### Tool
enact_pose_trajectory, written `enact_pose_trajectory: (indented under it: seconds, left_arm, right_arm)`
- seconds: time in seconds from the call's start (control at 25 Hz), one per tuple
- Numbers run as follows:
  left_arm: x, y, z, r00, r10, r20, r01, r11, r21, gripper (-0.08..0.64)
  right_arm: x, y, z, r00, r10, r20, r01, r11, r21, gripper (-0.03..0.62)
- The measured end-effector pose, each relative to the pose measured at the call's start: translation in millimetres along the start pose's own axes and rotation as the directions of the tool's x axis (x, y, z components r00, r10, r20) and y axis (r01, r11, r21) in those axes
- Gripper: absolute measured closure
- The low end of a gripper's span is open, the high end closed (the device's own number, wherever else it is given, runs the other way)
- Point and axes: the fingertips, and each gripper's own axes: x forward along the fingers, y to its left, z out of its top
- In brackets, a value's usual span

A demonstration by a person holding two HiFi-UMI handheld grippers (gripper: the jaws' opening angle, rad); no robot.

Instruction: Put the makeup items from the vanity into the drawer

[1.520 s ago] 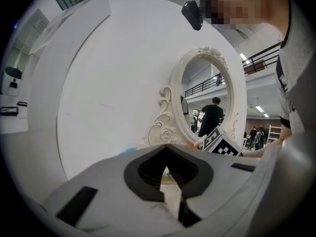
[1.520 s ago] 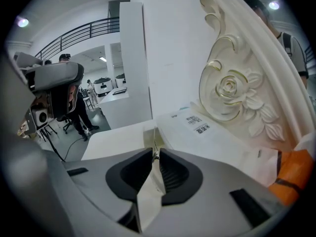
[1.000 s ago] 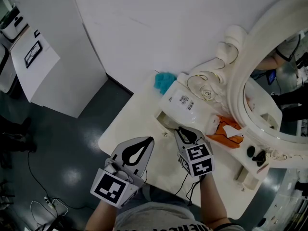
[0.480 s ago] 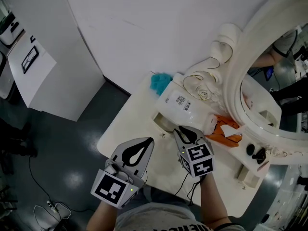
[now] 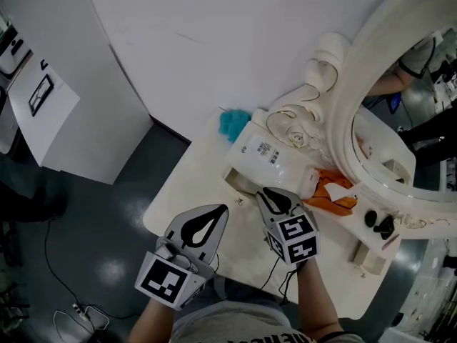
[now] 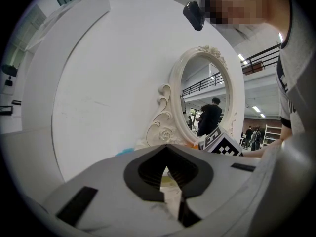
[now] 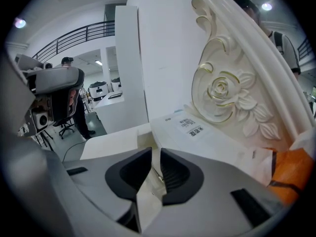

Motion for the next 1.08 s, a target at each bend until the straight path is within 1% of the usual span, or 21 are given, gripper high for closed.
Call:
enact_pose_trajectory:
  seconds: [0.12, 0.16, 0.32, 0.48, 0.52, 0.64, 0.68, 0.8, 0.84, 0.96, 1.08]
  left_arm:
    - [1, -1, 3, 1.000, -0.014, 0.020, 0.013, 1.000, 0.019, 0.549]
    - [1, -2, 3, 1.000, -0.021, 0.018, 0.020, 1.000, 0.022, 0.548]
    - [3, -10, 1, 0.999, -0.052, -0.010, 0.052, 0.999, 0.010, 0.549]
    - [7, -20, 2, 0.995, -0.094, -0.014, 0.095, 0.995, 0.020, 0.548]
    - [8, -22, 3, 0.994, -0.108, -0.007, 0.108, 0.994, 0.030, 0.549]
    - [14, -31, 10, 0.987, -0.154, 0.045, 0.150, 0.984, 0.091, 0.548]
    - [15, -35, 9, 0.985, -0.169, 0.041, 0.164, 0.982, 0.095, 0.549]
    - [17, -51, 3, 0.977, -0.211, -0.020, 0.212, 0.976, 0.056, 0.548]
    - [18, -56, 3, 0.974, -0.226, -0.021, 0.227, 0.972, 0.060, 0.549]
    - [22, -69, 9, 0.964, -0.265, 0.031, 0.259, 0.958, 0.119, 0.549]
    - [24, -83, 10, 0.955, -0.292, 0.047, 0.282, 0.948, 0.145, 0.548]
  right_arm:
    - [-6, 1, 5, 1.000, -0.004, 0.029, 0.003, 1.000, 0.017, 0.572]
    - [-8, 2, 7, 0.999, -0.003, 0.042, 0.002, 1.000, 0.025, 0.578]
    - [-21, 7, 15, 0.994, 0.019, 0.106, -0.026, 0.997, 0.071, 0.580]
    - [-38, 14, 24, 0.983, 0.037, 0.179, -0.053, 0.995, 0.084, 0.580]
    - [-43, 16, 26, 0.979, 0.038, 0.199, -0.056, 0.995, 0.088, 0.580]
    - [-60, 20, 30, 0.966, 0.028, 0.256, -0.057, 0.993, 0.105, 0.580]
    - [-66, 22, 31, 0.962, 0.023, 0.273, -0.055, 0.992, 0.111, 0.580]
    - [-84, 24, 33, 0.948, 0.001, 0.317, -0.046, 0.990, 0.136, 0.580]
    - [-90, 24, 33, 0.943, -0.008, 0.332, -0.043, 0.988, 0.147, 0.580]
    - [-109, 24, 32, 0.928, -0.030, 0.372, -0.040, 0.983, 0.180, 0.580]
    - [-128, 23, 31, 0.913, -0.046, 0.406, -0.040, 0.979, 0.200, 0.580]
